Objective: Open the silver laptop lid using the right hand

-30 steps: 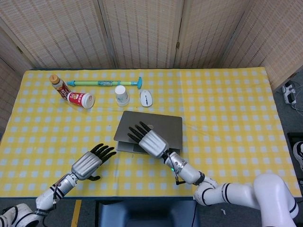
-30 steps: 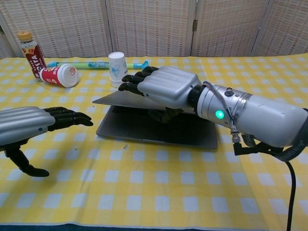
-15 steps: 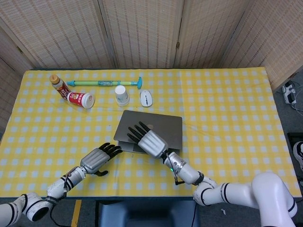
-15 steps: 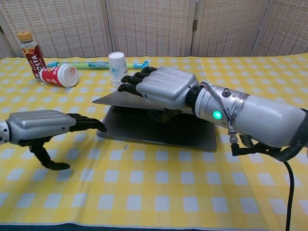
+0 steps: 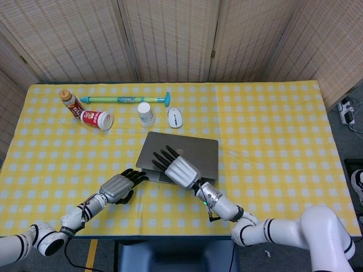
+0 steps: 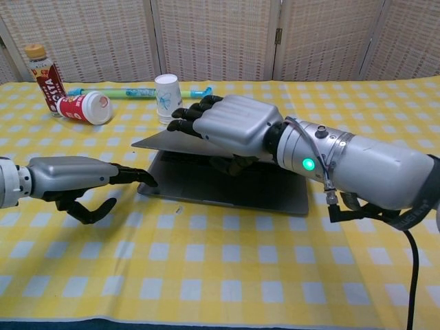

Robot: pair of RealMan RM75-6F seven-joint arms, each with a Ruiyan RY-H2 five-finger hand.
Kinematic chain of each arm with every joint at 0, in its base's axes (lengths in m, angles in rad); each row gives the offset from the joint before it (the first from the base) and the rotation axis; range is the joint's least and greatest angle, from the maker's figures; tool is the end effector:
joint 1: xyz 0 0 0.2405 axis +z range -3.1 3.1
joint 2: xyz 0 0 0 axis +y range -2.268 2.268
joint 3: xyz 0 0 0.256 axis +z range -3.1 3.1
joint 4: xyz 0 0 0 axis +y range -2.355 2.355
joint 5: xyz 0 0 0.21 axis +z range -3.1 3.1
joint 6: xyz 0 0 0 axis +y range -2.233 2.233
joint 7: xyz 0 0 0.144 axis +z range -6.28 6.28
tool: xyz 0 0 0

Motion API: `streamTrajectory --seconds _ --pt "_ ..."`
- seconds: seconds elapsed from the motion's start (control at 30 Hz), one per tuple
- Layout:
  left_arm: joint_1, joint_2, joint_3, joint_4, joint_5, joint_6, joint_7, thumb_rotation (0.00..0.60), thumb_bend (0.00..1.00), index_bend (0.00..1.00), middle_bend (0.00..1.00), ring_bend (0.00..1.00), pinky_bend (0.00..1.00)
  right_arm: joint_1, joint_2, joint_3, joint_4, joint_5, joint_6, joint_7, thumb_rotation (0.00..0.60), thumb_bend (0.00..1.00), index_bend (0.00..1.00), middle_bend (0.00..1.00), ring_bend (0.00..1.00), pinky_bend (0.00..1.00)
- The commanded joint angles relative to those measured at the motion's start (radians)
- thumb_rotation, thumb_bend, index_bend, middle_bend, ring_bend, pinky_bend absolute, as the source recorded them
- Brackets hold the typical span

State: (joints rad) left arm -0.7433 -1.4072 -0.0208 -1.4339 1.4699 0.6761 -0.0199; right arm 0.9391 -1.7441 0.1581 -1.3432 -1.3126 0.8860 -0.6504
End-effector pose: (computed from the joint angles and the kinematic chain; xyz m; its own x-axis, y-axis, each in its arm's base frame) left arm -0.1972 0.3120 -0.0211 0.5838 0.4965 0.6425 0.7818 -0.5574 -0.2797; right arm -0.0550 -0.3321 -0.0825 0.7274 0.0543 0.6841 -0.4479 -0.7176 0.5333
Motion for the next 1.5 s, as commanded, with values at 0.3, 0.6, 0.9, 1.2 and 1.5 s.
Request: streamTrajectory --seconds 0.3,0.6,0.9,1.2,1.5 --pt "-0.025 -0.019 0.01 0.013 -0.034 -0.019 0.028 0.465 0.84 0.0 0.05 0.01 0.0 0.004 0.002 -0.001 0.005 0.003 0.008 0.001 0.6 0.59 0.0 0.0 0.0 0.0" --pt "-0.035 -0.019 0.022 0.007 -0.065 -0.031 0.062 0.448 0.84 0.0 0.06 0.01 0.0 0.003 0.019 0.007 -0.007 0.005 0.025 0.004 0.6 0.59 0.0 0.0 0.0 0.0" --pt "-0.042 -0.017 0.034 0.0 -0.085 -0.039 0.082 0.426 0.84 0.0 0.07 0.01 0.0 0.002 0.044 0.028 -0.02 0.019 0.045 0.005 0.6 0.59 0.0 0.0 0.0 0.0" --pt "-0.048 -0.017 0.041 -0.002 -0.092 -0.041 0.084 0.424 0.84 0.0 0.07 0.01 0.0 0.009 0.084 0.076 -0.021 0.056 0.062 0.017 0.6 0.59 0.0 0.0 0.0 0.0" --pt "-0.054 -0.018 0.046 -0.003 -0.095 -0.038 0.091 0.413 0.84 0.0 0.07 0.01 0.0 0.023 0.109 0.106 0.007 0.106 0.051 0.02 0.6 0.59 0.0 0.0 0.0 0.0"
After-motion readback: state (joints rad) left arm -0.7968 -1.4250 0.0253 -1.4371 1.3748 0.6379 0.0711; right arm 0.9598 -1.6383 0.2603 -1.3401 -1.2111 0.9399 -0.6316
